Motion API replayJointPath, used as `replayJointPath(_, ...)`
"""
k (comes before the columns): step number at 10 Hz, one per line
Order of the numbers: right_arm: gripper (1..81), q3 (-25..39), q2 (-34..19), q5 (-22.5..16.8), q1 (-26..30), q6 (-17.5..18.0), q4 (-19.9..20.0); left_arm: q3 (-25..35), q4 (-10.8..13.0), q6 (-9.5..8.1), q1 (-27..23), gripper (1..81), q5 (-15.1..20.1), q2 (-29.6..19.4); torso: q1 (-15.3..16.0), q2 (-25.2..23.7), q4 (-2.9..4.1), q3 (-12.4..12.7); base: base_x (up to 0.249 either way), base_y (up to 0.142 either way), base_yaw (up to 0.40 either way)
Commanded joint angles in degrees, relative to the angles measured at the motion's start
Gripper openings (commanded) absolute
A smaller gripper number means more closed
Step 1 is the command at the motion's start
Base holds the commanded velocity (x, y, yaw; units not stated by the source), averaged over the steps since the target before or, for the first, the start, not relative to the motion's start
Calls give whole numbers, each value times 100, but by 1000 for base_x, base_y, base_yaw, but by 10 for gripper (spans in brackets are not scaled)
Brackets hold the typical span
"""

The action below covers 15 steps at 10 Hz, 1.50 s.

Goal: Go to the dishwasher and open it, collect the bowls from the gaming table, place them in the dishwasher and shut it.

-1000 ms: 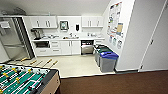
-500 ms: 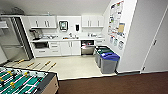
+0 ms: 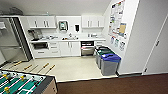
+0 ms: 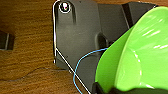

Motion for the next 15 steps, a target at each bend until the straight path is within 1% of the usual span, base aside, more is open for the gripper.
replayJointPath(1, 10, -58, -71, -276, 161, -26, -39, -18, 2, 5, -231, 10, 202, -26, -2, 0, 0, 0, 146, 0, 0)
replayJointPath(15, 10, -76, -71, -267, 135, -26, -47, -18, 2, 5, -231, 10, 211, -17, -2, 0, 0, 0, 132, 0, 0)
